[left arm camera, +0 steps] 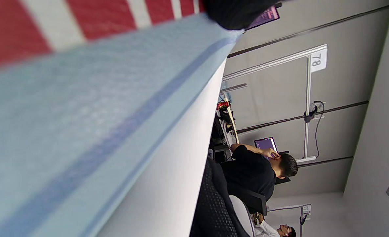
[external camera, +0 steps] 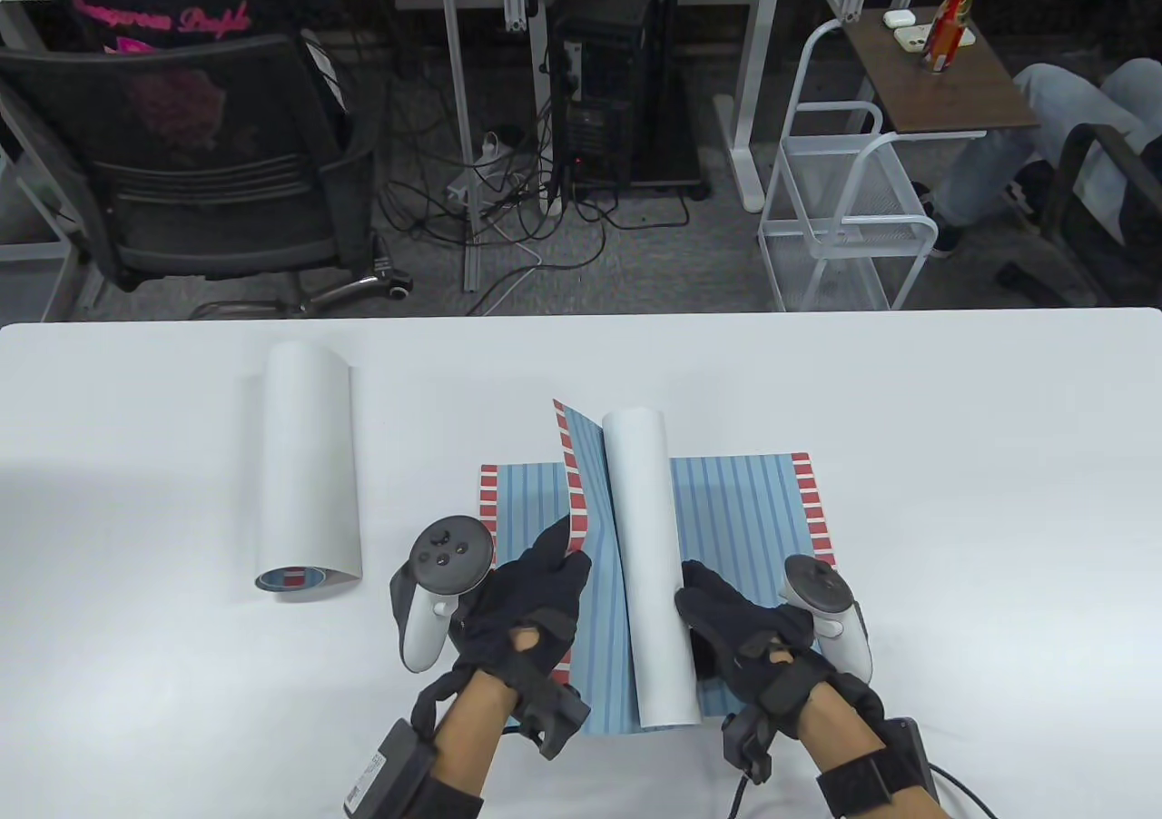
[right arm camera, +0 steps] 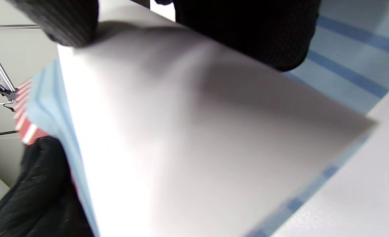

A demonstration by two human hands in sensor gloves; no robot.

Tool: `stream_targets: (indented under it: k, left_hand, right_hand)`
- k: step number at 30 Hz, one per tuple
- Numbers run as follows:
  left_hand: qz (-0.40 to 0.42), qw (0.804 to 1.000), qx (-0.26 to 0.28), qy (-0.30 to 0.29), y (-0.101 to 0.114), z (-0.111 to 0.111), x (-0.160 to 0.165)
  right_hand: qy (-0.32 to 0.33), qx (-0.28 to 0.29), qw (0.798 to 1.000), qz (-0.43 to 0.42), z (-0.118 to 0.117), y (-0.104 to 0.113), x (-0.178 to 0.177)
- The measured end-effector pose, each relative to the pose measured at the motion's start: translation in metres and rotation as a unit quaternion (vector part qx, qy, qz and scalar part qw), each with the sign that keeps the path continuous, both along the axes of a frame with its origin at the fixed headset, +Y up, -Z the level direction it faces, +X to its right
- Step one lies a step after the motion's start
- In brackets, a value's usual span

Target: Unroll mouse pads and stack together

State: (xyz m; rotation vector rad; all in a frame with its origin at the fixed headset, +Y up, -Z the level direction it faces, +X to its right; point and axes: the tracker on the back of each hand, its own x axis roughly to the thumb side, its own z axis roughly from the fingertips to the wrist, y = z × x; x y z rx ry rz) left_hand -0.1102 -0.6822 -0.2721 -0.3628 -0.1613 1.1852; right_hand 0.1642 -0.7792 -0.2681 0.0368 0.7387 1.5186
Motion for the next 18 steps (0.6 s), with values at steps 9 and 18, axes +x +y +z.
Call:
stream_targets:
  k: [9,18]
  left_hand:
    - [-0.032,0.997,0.061,-0.031,0.023,0.004,0.004]
    - [-0.032,0.995,0.079,-0.047,0.034,0.005,0.004]
  right_hand:
    - [-0.004,-0.013,1.0,-0.016,-0.002,-0.003,0.006]
    - [-0.005,-0.026,1.0,-0.013,-0.001,-0.004,0.007]
